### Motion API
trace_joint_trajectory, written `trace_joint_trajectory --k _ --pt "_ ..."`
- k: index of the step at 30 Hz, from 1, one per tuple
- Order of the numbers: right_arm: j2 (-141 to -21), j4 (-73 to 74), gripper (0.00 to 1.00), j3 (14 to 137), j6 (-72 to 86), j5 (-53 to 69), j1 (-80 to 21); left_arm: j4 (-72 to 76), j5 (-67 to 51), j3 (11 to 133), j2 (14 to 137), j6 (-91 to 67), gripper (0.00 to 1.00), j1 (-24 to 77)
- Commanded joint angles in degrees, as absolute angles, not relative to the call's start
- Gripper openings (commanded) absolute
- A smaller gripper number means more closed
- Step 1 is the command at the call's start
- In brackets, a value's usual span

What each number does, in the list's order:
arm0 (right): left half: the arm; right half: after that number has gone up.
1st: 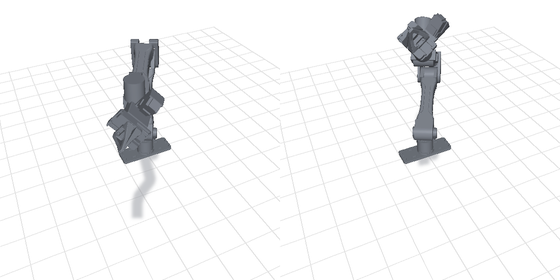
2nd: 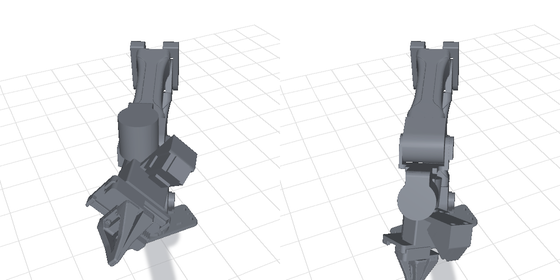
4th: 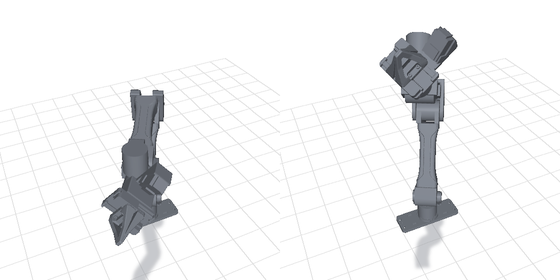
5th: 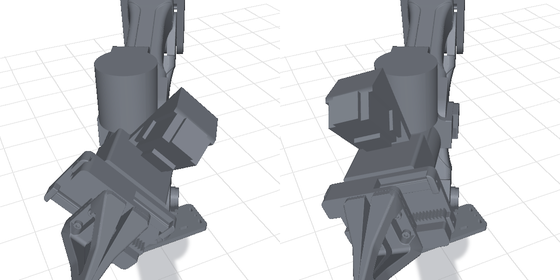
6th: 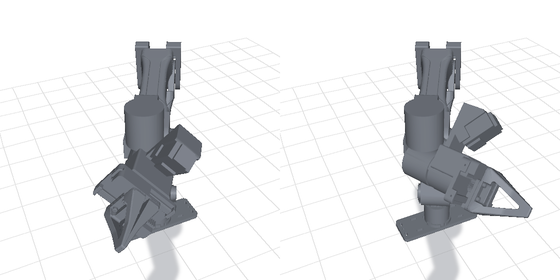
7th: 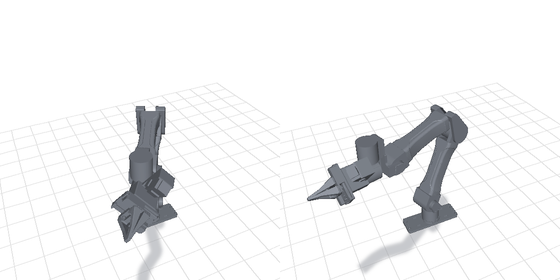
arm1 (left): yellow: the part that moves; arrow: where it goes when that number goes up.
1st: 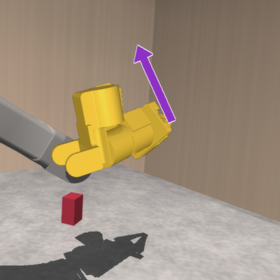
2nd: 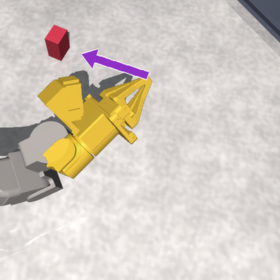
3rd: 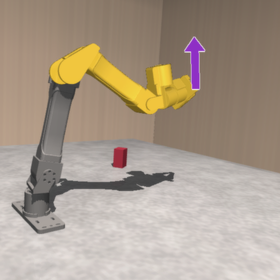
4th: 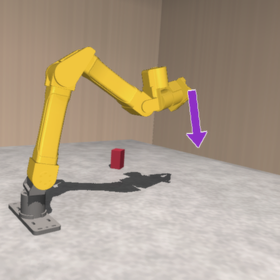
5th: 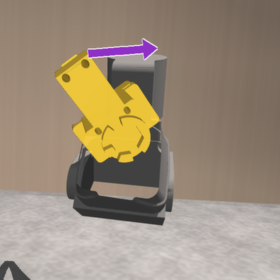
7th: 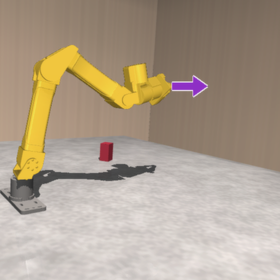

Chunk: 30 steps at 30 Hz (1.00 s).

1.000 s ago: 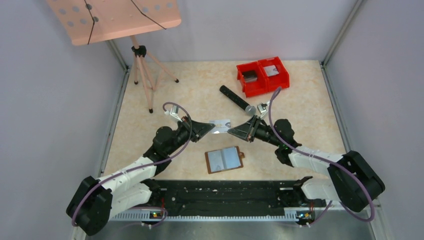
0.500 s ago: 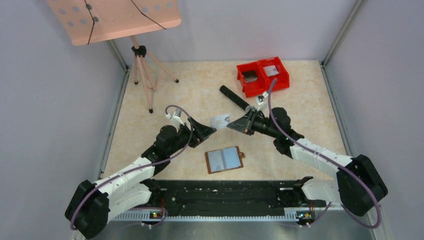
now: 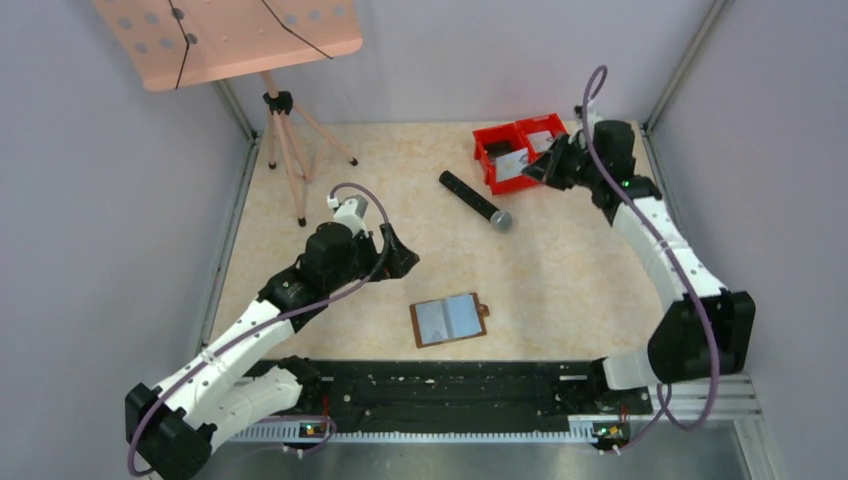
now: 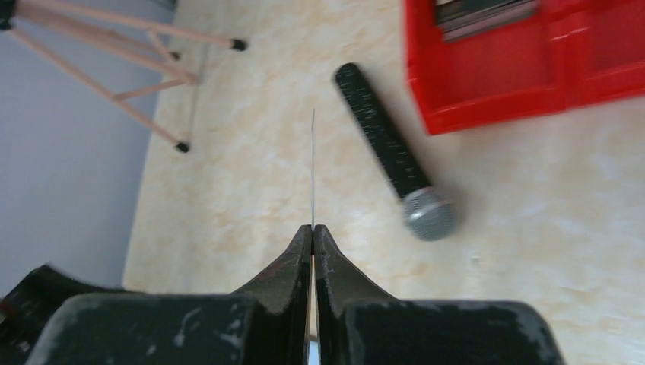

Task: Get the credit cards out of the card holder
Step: Place the credit card in the storage box.

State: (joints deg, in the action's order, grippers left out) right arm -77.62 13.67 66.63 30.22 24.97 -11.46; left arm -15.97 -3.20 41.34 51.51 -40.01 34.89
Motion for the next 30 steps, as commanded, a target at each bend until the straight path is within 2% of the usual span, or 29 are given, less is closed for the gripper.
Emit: trace_joint_trajectory --k 1,8,18,30 --pt "-85.67 25.97 0.00 77.56 18.78 26.01 -1.67 -23.90 -0.84 44.66 49.59 -29.98 0.97 34.76" --pt "-99.12 31.25 0.00 92.48 16.22 27.33 8.56 -28.26 4.52 47.17 49.02 -22.94 0.96 34.74" --pt "-114.37 28.12 0.00 108.96 15.30 24.43 8.96 -27.64 9.37 46.58 45.95 -21.81 0.95 34.79" --pt "-130.85 31.77 0.00 125.89 13.11 31.77 8.44 -27.32 10.88 46.85 46.94 -20.45 0.96 34.73"
